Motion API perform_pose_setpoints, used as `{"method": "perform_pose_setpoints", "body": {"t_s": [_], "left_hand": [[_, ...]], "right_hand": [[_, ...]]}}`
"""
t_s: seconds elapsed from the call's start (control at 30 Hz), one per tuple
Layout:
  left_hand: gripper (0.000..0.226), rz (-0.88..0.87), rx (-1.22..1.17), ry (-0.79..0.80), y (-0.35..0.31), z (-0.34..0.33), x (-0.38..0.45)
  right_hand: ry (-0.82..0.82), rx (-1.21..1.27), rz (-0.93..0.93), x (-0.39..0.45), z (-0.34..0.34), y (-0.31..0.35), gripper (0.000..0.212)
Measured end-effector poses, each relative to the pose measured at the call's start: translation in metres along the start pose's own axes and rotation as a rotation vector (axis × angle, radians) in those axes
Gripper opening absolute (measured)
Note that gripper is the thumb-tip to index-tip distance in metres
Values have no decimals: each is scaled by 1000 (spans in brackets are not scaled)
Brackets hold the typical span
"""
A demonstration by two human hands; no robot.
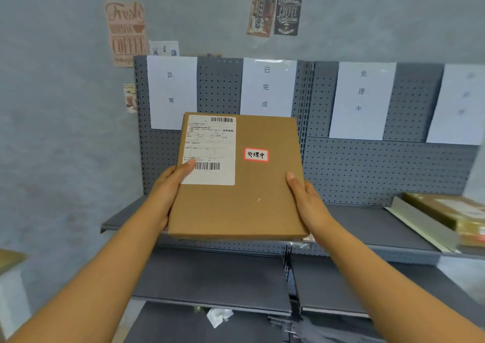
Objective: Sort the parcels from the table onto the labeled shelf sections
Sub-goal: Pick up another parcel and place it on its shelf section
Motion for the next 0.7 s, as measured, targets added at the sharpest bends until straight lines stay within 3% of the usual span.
{"method": "perform_pose_setpoints", "body": {"t_s": [0.23,0.43,0.6,0.7], "left_hand": [[65,24,26,236,15,-96,32],[72,82,14,354,53,-172,41],[70,135,3,395,89,-235,44],[57,190,-22,397,116,-277,50]], "right_hand": [[-217,-66,-51,-6,85,-15,84],[-351,-116,-98,-26,152,-35,57],[-420,-103,-144,-28,211,-63,65],[-434,-71,-170,-18,249,-85,66]]}}
Point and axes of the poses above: each hand's wrist, its own x-axis towards the middle knuckle, its own z-axis out of the back of the hand, y = z × x, the point moved 6 cm from there along x, towards the middle knuckle, and after that the axes turned 6 degrees about -x, right-handed, at the moved point
